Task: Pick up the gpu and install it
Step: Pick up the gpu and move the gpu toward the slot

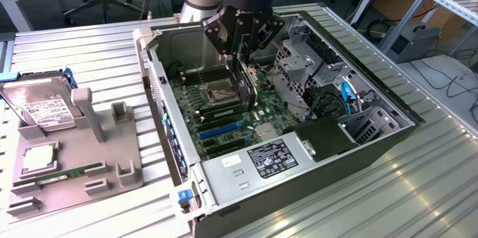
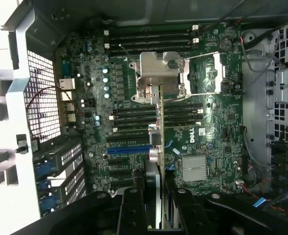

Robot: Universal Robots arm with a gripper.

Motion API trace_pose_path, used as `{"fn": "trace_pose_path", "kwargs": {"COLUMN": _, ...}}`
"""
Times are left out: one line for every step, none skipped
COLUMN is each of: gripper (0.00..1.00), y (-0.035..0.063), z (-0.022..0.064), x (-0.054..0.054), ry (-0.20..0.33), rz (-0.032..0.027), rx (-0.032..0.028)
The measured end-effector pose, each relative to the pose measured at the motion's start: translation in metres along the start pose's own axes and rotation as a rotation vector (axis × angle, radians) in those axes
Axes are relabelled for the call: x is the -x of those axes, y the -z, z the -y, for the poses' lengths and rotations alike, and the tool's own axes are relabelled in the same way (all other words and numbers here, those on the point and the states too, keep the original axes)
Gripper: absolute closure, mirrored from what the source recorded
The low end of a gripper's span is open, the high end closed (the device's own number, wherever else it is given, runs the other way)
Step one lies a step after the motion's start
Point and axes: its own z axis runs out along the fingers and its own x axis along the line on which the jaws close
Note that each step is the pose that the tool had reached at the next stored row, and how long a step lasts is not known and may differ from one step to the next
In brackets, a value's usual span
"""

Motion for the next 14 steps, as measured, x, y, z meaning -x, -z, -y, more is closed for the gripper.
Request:
{"fn": "trace_pose_path", "kwargs": {"gripper": 0.73, "y": -0.0006, "z": -0.0001, "x": 0.002, "ry": 0.0, "rz": 0.0, "rx": 0.0}}
{"fn": "trace_pose_path", "kwargs": {"gripper": 0.73, "y": -0.0012, "z": -0.0003, "x": 0.003, "ry": 0.0, "rz": 0.0, "rx": 0.0}}
{"fn": "trace_pose_path", "kwargs": {"gripper": 0.73, "y": -0.0015, "z": -0.0003, "x": 0.004, "ry": 0.0, "rz": 0.0, "rx": -0.0001}}
{"fn": "trace_pose_path", "kwargs": {"gripper": 0.73, "y": -0.0024, "z": -0.0006, "x": 0.007, "ry": 0.0, "rz": 0.0, "rx": -0.0002}}
{"fn": "trace_pose_path", "kwargs": {"gripper": 0.73, "y": -0.0036, "z": -0.0008, "x": 0.009, "ry": 0.0, "rz": 0.0001, "rx": -0.0002}}
{"fn": "trace_pose_path", "kwargs": {"gripper": 0.73, "y": -0.0042, "z": -0.0009, "x": 0.011, "ry": 0.0, "rz": 0.0001, "rx": -0.0004}}
{"fn": "trace_pose_path", "kwargs": {"gripper": 0.73, "y": -0.0049, "z": -0.0011, "x": 0.013, "ry": 0.0, "rz": 0.0001, "rx": -0.0005}}
{"fn": "trace_pose_path", "kwargs": {"gripper": 0.73, "y": -0.0059, "z": -0.0014, "x": 0.016, "ry": 0.0, "rz": 0.0001, "rx": -0.0005}}
{"fn": "trace_pose_path", "kwargs": {"gripper": 0.73, "y": -0.0066, "z": -0.0016, "x": 0.018, "ry": 0.0, "rz": 0.0001, "rx": -0.0005}}
{"fn": "trace_pose_path", "kwargs": {"gripper": 0.73, "y": -0.0071, "z": -0.0019, "x": 0.02, "ry": 0.0, "rz": 0.0001, "rx": -0.0006}}
{"fn": "trace_pose_path", "kwargs": {"gripper": 0.73, "y": -0.0078, "z": -0.0022, "x": 0.022, "ry": 0.0, "rz": 0.0001, "rx": -0.0005}}
{"fn": "trace_pose_path", "kwargs": {"gripper": 0.73, "y": -0.0082, "z": -0.0025, "x": 0.023, "ry": 0.0, "rz": 0.0, "rx": -0.0007}}
{"fn": "trace_pose_path", "kwargs": {"gripper": 0.73, "y": -0.0091, "z": -0.0037, "x": 0.026, "ry": 0.0, "rz": 0.0, "rx": -0.0008}}
{"fn": "trace_pose_path", "kwargs": {"gripper": 0.73, "y": -0.0096, "z": -0.0051, "x": 0.026, "ry": 0.0, "rz": 0.0, "rx": -0.001}}
